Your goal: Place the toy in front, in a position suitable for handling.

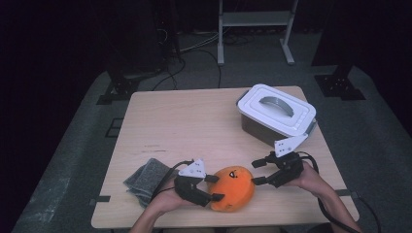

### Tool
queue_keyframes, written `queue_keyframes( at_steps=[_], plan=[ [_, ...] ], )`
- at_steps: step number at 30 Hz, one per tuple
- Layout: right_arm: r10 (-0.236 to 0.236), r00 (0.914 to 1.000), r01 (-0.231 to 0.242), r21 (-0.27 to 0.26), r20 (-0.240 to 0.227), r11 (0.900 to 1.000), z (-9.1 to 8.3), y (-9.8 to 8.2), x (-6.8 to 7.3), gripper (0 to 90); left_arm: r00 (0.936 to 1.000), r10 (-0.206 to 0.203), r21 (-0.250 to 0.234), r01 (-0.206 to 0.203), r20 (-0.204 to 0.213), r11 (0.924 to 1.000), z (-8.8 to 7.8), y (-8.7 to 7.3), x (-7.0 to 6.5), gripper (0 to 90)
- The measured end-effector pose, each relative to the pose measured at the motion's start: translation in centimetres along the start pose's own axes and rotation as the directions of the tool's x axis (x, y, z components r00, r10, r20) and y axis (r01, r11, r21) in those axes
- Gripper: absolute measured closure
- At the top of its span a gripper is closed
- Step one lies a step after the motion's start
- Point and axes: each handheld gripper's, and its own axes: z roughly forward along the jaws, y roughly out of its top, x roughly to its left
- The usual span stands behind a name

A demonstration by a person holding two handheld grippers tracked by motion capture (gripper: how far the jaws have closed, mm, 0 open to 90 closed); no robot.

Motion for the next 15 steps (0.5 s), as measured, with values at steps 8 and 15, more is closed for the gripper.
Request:
queue_keyframes(
  at_steps=[8,15],
  plan=[
    [-0.030,0.9991,0.032,0.063,-0.029,0.998,1.9,0.6,0.7,37.7,0.9998,0.020,0.016,-0.020,-0.009,0.9997,0.1,0.1,0.1,35.3],
    [-0.052,0.9986,0.053,0.102,-0.005,0.993,1.9,-0.4,1.1,47.8,1.0000,-0.006,0.005,0.006,-0.008,1.0000,0.4,-0.3,0.6,26.6]
  ],
)
